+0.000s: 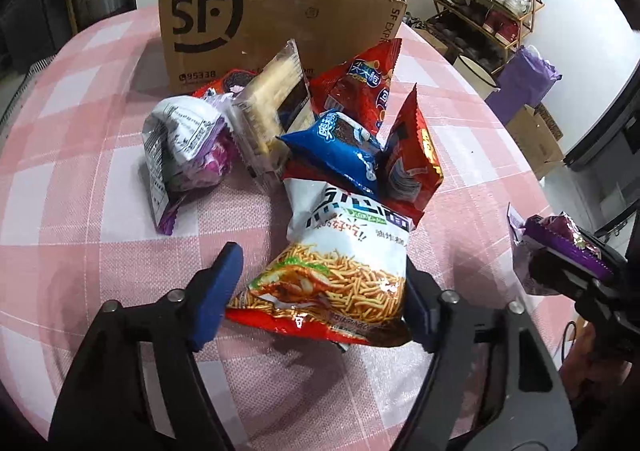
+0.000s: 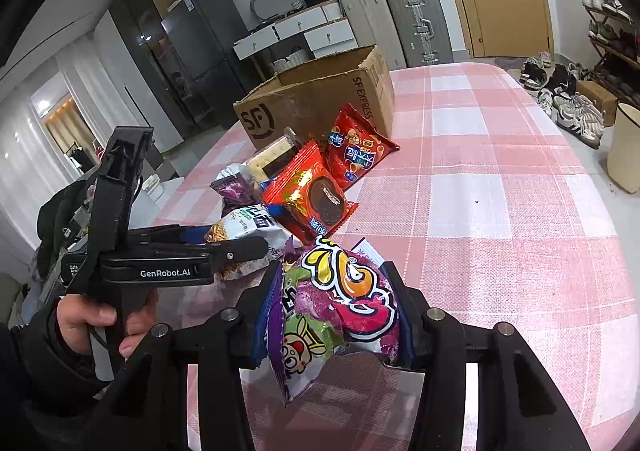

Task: Organize snacks
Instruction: 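Grasp the white noodle-snack bag with the left gripper while the right gripper holds the purple bag, then carry both bags over the cardboard box and open both grippers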

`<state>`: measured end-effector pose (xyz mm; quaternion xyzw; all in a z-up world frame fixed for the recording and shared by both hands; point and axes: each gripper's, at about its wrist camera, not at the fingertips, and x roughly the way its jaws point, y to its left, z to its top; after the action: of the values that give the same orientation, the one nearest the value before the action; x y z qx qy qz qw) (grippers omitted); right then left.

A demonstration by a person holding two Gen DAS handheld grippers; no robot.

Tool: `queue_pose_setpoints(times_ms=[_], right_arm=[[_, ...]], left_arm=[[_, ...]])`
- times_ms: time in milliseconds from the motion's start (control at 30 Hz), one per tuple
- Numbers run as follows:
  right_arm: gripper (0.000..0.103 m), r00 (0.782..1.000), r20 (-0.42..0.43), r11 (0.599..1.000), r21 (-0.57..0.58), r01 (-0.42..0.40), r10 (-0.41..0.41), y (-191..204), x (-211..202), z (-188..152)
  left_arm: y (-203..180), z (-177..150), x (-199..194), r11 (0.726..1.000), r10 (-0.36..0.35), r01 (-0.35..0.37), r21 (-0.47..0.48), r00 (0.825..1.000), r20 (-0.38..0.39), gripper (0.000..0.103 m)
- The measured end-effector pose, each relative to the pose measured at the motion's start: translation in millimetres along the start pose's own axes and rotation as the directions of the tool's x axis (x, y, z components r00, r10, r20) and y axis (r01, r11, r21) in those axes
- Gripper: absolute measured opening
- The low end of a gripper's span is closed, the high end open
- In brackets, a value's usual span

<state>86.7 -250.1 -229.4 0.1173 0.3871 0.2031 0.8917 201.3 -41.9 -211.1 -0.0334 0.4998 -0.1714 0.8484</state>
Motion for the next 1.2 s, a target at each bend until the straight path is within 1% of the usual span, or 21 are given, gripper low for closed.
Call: queue_pose_setpoints(times_ms=[33,67,100,200,267,433,500,700,733,800,900,967,1067,1200], right_arm=[[0.049,1.000,0.002,1.000,-0.001,0.000,0.000,1,-1,0],[0.049,1.000,0.004,1.000,-0.004,0.000,0.000,2,-2,0],[0.049,1.000,0.006,1.000,-0.005,-0.001,0.001,3,-2,1],[0.049,1.000,0.011,1.000,-0.013,-0.002,0.002,8,-4,1],[0.049,1.000,0.012,1.000,-0.016,-0.005,0.005,9,-4,1],[0.049,1.000,0.012,1.000,-0.017,-0.006,0.007,13,-5,1],[0.049,1.000,0.015,1.000,-0.018,-0.009,0.010,14,-6,3],[0.049,0.999,0.030,1.000,-0.016,-0.026,0.026,16,-9,8],[0.049,0.999,0.033,0.999,-0.019,-0.034,0.034,18,-10,10],[0.049,0.998,0.041,0.999,-0.023,-0.047,0.048,22,-12,14],[0.049,0.996,0.052,0.997,-0.032,-0.065,0.066,28,-15,23],[0.049,0.995,0.058,0.996,-0.037,-0.079,0.081,32,-16,31],[0.049,0.993,0.066,0.995,-0.049,-0.092,0.095,38,-17,42],[0.049,0.990,0.081,0.991,-0.076,-0.105,0.112,46,-18,60]], left_arm=[[1,0,-1,1.000,-0.004,0.004,0.000,1.000,0.005,0.066],[2,-1,-2,1.000,-0.012,0.012,0.000,1.000,0.015,0.054],[5,-9,-6,0.999,-0.042,0.042,0.002,0.999,0.025,0.044],[4,-13,-11,0.999,-0.033,0.033,0.007,0.999,0.027,0.043],[4,-14,-10,0.999,-0.046,0.046,0.004,0.999,0.028,0.043],[4,-18,-16,0.999,-0.048,0.047,0.013,0.998,0.035,0.043],[4,-15,-18,0.998,-0.055,0.055,0.016,0.998,0.040,0.043],[6,-21,-39,0.998,-0.054,0.052,0.032,0.996,0.073,0.043],[5,-21,-43,0.998,-0.051,0.049,0.033,0.996,0.079,0.043],[7,-21,-53,0.999,-0.021,0.018,0.030,0.996,0.082,0.043],[8,-18,-69,0.999,-0.010,0.007,0.031,0.994,0.107,0.044],[11,-14,-79,0.999,-0.022,0.019,0.026,0.993,0.119,0.044],[13,-9,-93,0.999,-0.021,0.017,0.033,0.990,0.140,0.044],[13,0,-109,0.997,-0.061,0.055,0.050,0.988,0.139,0.044]])
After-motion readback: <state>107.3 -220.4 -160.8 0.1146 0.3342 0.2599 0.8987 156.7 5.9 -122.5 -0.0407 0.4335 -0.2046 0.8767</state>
